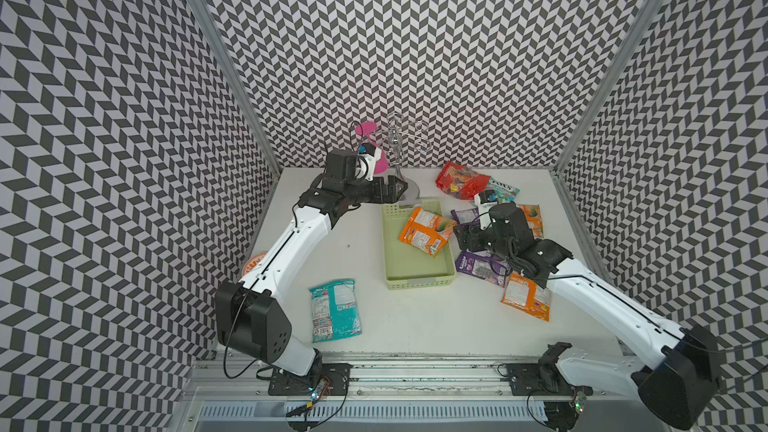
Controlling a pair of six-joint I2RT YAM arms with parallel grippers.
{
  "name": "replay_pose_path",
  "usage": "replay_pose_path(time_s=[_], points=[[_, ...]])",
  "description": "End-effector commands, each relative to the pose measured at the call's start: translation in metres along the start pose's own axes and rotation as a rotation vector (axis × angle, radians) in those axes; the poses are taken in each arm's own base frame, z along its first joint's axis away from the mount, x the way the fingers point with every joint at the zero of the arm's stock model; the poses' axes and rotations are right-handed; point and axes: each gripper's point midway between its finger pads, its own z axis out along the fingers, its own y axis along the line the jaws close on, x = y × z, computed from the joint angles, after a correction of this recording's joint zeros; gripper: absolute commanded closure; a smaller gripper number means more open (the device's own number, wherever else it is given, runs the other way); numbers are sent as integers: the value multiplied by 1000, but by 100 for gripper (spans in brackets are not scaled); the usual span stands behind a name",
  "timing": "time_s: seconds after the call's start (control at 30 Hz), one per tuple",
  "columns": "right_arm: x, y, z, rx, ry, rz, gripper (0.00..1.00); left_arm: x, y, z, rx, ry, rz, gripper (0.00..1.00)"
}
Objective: Put the candies in the basket
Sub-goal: Place the candy in the basket, then adjust the candy in the basket, then adjust the basket at the center of the board.
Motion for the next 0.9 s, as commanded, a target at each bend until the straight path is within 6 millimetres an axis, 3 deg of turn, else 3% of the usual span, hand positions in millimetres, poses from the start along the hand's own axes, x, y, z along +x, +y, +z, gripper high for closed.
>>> replay_pose_path(time_s=[0.0, 0.1, 0.3, 0.57, 0.87], points=[[19, 19, 6, -58, 93, 145, 20, -2, 14, -23, -65, -41, 68, 1], [33, 36, 10, -112, 129, 229, 22, 1, 32, -39, -121, -66, 78, 1], [63, 47, 17, -176, 217, 391, 26, 2, 56, -70, -198, -127, 93, 1], [77, 55, 33, -237, 237, 495, 29, -1, 84, -100, -274, -194, 93, 1], [86, 59, 67, -216, 285, 502, 33, -3, 93, -124, -279, -251, 66, 1]])
